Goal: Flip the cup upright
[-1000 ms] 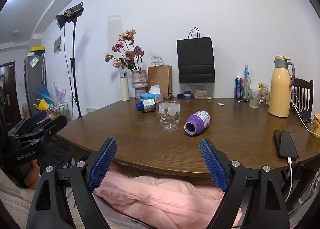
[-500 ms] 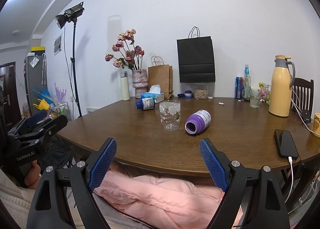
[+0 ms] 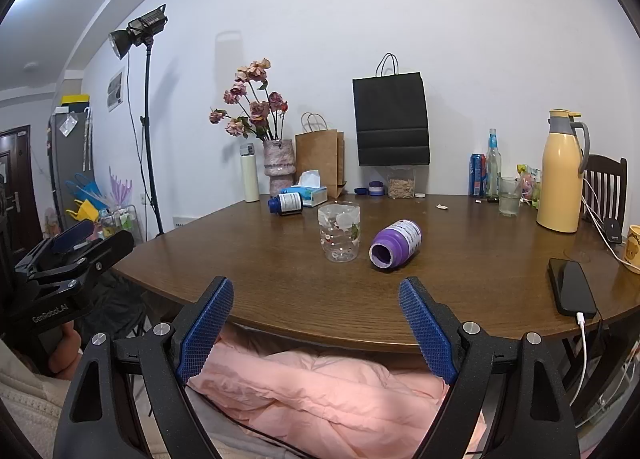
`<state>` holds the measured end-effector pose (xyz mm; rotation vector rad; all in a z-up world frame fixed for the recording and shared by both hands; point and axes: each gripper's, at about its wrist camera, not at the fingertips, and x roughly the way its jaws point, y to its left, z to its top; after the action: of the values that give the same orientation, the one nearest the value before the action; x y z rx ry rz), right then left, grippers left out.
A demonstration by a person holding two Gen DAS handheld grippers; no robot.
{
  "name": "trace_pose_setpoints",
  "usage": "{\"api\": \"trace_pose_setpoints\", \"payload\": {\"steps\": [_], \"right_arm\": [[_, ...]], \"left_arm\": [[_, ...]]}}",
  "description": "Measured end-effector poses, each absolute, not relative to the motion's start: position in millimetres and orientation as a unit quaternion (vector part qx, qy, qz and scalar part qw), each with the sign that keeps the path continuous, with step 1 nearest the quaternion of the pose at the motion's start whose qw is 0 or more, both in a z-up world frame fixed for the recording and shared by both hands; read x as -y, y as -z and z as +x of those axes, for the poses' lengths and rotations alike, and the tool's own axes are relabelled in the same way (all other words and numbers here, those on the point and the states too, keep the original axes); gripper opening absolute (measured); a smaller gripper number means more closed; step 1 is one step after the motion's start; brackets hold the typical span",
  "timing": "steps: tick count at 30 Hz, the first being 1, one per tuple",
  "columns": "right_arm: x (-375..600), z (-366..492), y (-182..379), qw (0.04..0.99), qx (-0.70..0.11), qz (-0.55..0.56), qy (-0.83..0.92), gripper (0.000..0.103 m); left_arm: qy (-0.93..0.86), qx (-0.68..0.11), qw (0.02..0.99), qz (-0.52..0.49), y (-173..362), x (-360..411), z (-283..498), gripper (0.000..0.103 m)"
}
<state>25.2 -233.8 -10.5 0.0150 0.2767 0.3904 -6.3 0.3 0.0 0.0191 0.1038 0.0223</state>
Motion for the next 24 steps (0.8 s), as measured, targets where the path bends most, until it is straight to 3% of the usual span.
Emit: {"api": "trace_pose_setpoints", "payload": {"steps": [24], "right_arm": [[230.6, 24.2, 13.3, 0.972, -0.138, 0.008, -0.192, 0.089]], "left_arm": [[-0.008, -0.050, 0.999, 0.012, -2.3, -1.5, -6.1, 0.103]]}}
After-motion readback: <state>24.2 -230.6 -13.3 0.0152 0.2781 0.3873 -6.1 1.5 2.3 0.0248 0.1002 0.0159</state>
